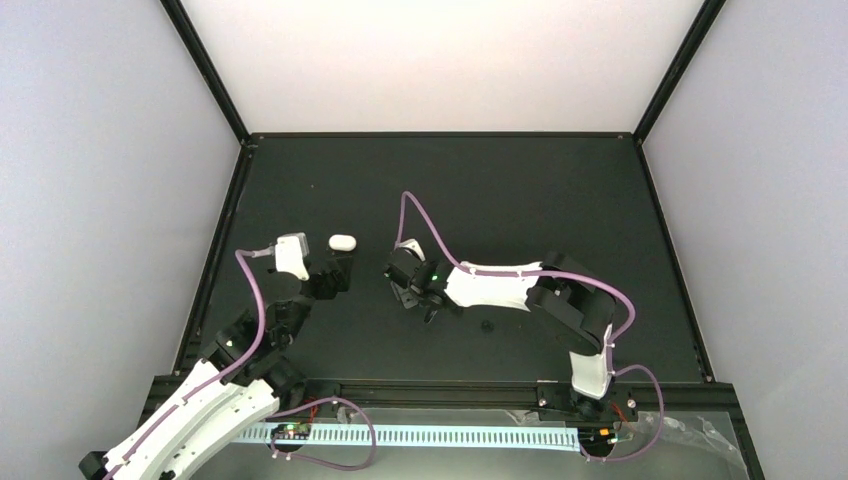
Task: Insert the wireless bluetooth earbuds into the charging case
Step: Pick up the charging case at the center of the board.
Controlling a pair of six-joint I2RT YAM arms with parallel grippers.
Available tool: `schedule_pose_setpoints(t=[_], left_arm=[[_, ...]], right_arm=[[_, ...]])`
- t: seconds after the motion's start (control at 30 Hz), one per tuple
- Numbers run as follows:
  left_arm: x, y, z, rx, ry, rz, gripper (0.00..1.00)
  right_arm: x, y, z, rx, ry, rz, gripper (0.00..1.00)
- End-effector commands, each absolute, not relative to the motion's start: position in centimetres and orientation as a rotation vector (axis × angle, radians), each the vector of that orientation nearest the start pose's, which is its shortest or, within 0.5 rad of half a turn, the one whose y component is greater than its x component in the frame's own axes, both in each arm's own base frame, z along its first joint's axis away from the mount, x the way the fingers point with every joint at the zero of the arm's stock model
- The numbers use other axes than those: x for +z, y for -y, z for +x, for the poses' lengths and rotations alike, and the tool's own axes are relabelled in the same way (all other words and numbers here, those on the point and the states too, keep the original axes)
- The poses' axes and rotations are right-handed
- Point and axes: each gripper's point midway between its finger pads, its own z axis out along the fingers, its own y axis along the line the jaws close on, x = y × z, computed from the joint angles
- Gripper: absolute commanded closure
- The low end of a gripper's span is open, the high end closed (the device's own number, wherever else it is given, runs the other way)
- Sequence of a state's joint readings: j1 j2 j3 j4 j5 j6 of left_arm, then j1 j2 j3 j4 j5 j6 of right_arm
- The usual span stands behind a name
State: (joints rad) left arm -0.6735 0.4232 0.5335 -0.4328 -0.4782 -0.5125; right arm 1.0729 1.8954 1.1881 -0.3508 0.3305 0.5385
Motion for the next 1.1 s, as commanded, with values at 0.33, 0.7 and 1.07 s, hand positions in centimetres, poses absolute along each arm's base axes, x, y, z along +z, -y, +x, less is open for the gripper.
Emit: schedule_pose_setpoints(t=[0.33, 0.7, 1.07], left_arm=[[23.6, 8.6, 23.0, -0.398, -1.868, -0.171, 0.01], [23.1, 9.2, 23.1, -0.415, -1.891, -0.159, 0.01], [22.8, 9.4, 23.0, -0.427, -1.898, -0.155, 0.01]], right_arm=[[4.2, -35.9, 26.4, 0.2, -2.473, -0.628, 0.33], [3.7, -36.9, 26.5, 0.187, -2.487, -0.79, 0.46], [2.9, -36.9, 26.7, 0.185, -2.516, -0.815, 0.55]])
